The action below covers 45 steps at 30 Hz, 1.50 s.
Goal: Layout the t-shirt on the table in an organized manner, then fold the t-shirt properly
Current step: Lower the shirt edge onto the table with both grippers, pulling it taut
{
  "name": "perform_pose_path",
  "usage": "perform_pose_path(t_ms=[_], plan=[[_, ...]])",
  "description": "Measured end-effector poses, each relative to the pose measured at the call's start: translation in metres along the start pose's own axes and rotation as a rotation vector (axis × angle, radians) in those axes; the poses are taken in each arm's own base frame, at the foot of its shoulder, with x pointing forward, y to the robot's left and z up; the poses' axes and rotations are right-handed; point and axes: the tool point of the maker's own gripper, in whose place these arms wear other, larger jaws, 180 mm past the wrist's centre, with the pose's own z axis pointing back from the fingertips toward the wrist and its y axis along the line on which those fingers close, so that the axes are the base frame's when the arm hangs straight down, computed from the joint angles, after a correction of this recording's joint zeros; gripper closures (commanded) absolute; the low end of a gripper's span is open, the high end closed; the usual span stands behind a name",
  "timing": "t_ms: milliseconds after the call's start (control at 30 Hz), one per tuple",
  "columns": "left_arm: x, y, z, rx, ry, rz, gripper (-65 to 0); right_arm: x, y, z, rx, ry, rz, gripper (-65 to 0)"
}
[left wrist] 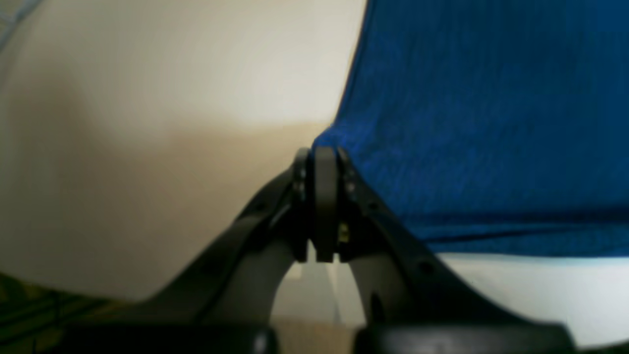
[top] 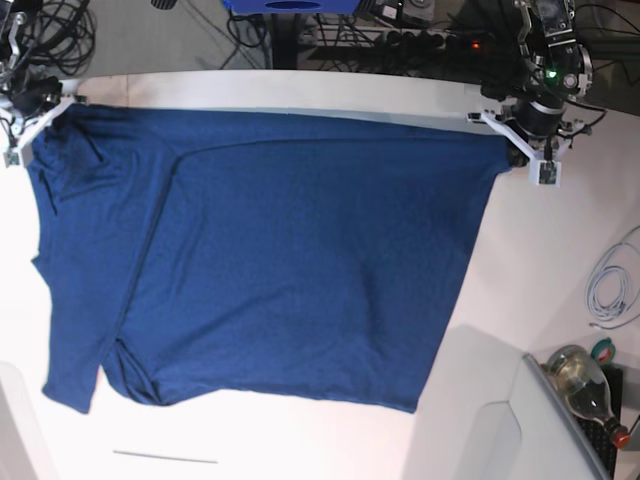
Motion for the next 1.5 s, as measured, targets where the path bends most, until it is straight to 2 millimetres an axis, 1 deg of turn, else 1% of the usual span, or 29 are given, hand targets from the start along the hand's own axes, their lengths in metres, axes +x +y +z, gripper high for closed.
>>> perform_pose_path(t_ms=[67, 100, 167, 233, 333, 367, 433, 533, 600, 667, 700, 767, 833, 900, 967, 1000, 1067, 1100, 1133, 1200, 1267, 1300, 1400, 1500], plan=[[-0.006, 0.000, 0.001, 0.000, 0.015, -0.004, 0.0, -0.002, 0.000, 0.000, -0.001, 0.013, 0.000, -4.8], [-0.007, 0.000, 0.001, 0.000, 0.019, -0.003, 0.0, -0.004, 0.000, 0.001, -0.002, 0.029, 0.002, -8.0], [-0.005, 0.000, 0.001, 0.003, 0.012, 0.005, 0.0, -0.005, -0.001, 0.005, -0.012, 0.053, 0.018, -16.4], [-0.007, 0.000, 0.002, 0.005, 0.012, 0.007, 0.0, -0.003, 0.000, 0.013, -0.021, 0.034, 0.032, -25.4], [-0.015, -0.002, 0.007, 0.004, 0.030, 0.009, -0.7, 0.003, 0.002, 0.031, -0.047, -0.019, 0.025, -37.5], [-0.018, -0.004, 0.008, 0.002, 0.039, 0.013, -8.4, 0.005, 0.002, 0.038, -0.060, -0.039, 0.011, -39.6], [-0.017, -0.004, 0.010, 0.007, 0.033, 0.022, -23.2, 0.010, -0.006, 0.053, -0.105, -0.054, -0.016, -39.0], [-0.006, 0.008, 0.016, 0.042, -0.001, 0.032, -39.7, 0.030, -0.019, 0.067, -0.148, -0.126, -0.016, -37.1], [0.001, 0.019, 0.022, 0.078, -0.020, 0.043, -46.6, 0.042, -0.025, 0.068, -0.161, -0.132, -0.005, -36.3], [0.012, 0.031, 0.031, 0.115, -0.057, 0.046, -48.9, 0.063, -0.025, 0.064, -0.144, -0.180, -0.009, -32.4], [0.018, 0.037, 0.034, 0.136, -0.075, 0.049, -48.7, 0.071, -0.026, 0.060, -0.137, -0.195, -0.021, -28.5], [0.026, 0.050, 0.039, 0.170, -0.100, 0.057, -48.7, 0.076, -0.029, 0.052, -0.130, -0.187, -0.036, -19.5], [0.025, 0.056, 0.041, 0.185, -0.100, 0.061, -48.7, 0.072, -0.027, 0.039, -0.112, -0.151, -0.030, -8.1], [0.023, 0.054, 0.040, 0.180, -0.092, 0.058, -48.4, 0.065, -0.019, 0.024, -0.074, -0.099, -0.011, -1.1], [0.025, 0.038, 0.035, 0.135, -0.102, 0.084, -46.9, 0.064, -0.004, 0.009, -0.029, -0.073, 0.001, -0.3], [0.026, 0.028, 0.033, 0.098, -0.113, 0.113, -44.1, 0.063, 0.001, 0.003, -0.013, -0.059, 0.002, -0.3], [0.032, 0.007, 0.026, 0.024, -0.132, 0.150, -34.2, 0.062, 0.007, -0.005, 0.011, -0.059, -0.016, -0.3], [0.037, 0.002, 0.021, 0.007, -0.140, 0.160, -28.5, 0.062, 0.008, -0.009, 0.020, -0.066, -0.027, -0.3], [0.040, -0.002, 0.016, -0.004, -0.143, 0.164, -23.2, 0.058, 0.006, -0.011, 0.019, -0.056, -0.035, -0.3], [0.047, -0.008, 0.005, -0.018, -0.151, 0.173, -12.3, 0.046, -0.003, -0.014, 0.007, -0.011, -0.034, -0.3], [0.049, -0.013, -0.004, -0.035, -0.151, 0.184, -3.9, 0.036, -0.014, -0.016, -0.007, 0.017, -0.036, -0.3], [0.047, -0.014, -0.006, -0.037, -0.142, 0.189, -0.3, 0.036, -0.019, -0.016, -0.006, 0.014, -0.046, -0.3], [0.045, -0.014, -0.009, -0.038, -0.131, 0.195, 0.0, 0.034, -0.037, -0.016, -0.032, 0.032, -0.044, -0.3], [0.049, -0.014, -0.011, -0.037, -0.138, 0.197, 0.0, 0.035, -0.041, -0.017, -0.039, 0.013, -0.044, -0.3]])
